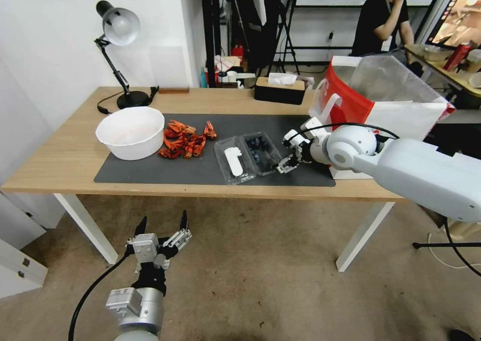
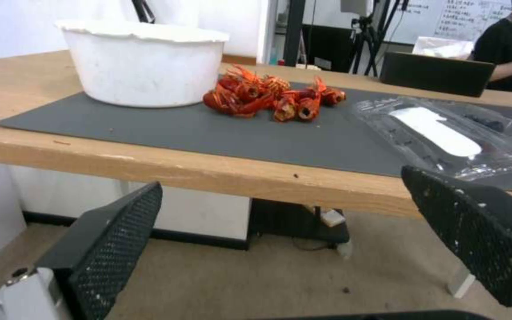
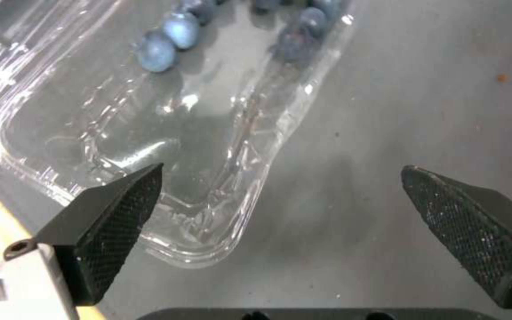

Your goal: Close the takeout container lid, then place the container into the takeout bag.

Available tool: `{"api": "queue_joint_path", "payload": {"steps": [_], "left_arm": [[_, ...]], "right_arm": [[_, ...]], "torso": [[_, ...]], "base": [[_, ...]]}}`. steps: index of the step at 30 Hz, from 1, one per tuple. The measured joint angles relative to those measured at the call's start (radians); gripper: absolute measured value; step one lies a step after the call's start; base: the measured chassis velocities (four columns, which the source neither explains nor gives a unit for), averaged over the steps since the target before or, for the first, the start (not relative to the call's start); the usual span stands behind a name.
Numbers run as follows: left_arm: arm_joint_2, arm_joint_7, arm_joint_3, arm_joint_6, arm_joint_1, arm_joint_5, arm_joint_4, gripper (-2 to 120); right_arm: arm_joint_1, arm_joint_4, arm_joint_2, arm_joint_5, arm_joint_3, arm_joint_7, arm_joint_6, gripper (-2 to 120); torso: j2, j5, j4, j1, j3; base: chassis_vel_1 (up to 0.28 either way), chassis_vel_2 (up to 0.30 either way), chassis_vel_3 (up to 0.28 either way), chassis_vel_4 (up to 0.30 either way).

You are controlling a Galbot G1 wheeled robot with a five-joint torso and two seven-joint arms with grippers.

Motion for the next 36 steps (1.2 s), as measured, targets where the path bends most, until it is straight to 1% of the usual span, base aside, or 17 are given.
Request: {"api": "queue_joint_path", "payload": {"steps": [24,28,30,31,34,35,36], "left_arm": [[0.004,-0.009,0.005,-0.011,-0.007,0.009,0.014,100],[0.005,-0.01,0.004,-0.01,-0.008,0.008,0.014,100],[0.005,-0.01,0.004,-0.01,-0.008,0.007,0.014,100],[0.005,-0.01,0.004,-0.01,-0.008,0.007,0.014,100],[0.005,-0.01,0.004,-0.009,-0.01,0.006,0.014,100],[0.005,-0.01,0.004,-0.009,-0.01,0.006,0.014,100],[0.005,-0.01,0.004,-0.009,-0.01,0.006,0.014,100]], "right_arm": [[-0.016,0.041,-0.008,-0.035,0.01,-0.021,0.0,100],[-0.027,0.046,-0.012,-0.035,0.027,-0.021,0.0,100],[-0.05,0.055,-0.015,-0.038,0.067,-0.015,0.0,100],[-0.05,0.055,-0.015,-0.038,0.067,-0.015,0.0,100],[-0.096,0.053,-0.015,-0.064,0.166,-0.015,0.0,100],[-0.096,0.053,-0.015,-0.064,0.166,-0.015,0.0,100],[-0.118,0.053,-0.016,-0.066,0.206,-0.014,0.0,100]], "torso": [[0.0,-0.0001,0.0001,0.0,0.0],[0.0,-0.0001,0.0001,0.0,0.0],[0.0,0.0,0.0001,0.0,0.0],[0.0,0.0,0.0001,0.0,0.0],[0.0,0.0,0.0001,0.0,0.0],[0.0,0.0,0.0001,0.0,0.0],[0.0,-0.0003,0.0002,0.0,0.0]], "base": [[0.0,0.0,0.0,0.0],[0.0,0.0,0.0,0.0],[0.0,0.0,0.0,0.0],[0.0,0.0,0.0,0.0],[0.0,0.0,0.0,0.0],[0.0,0.0,0.0,0.0],[0.0,0.0,0.0,0.0]]}}
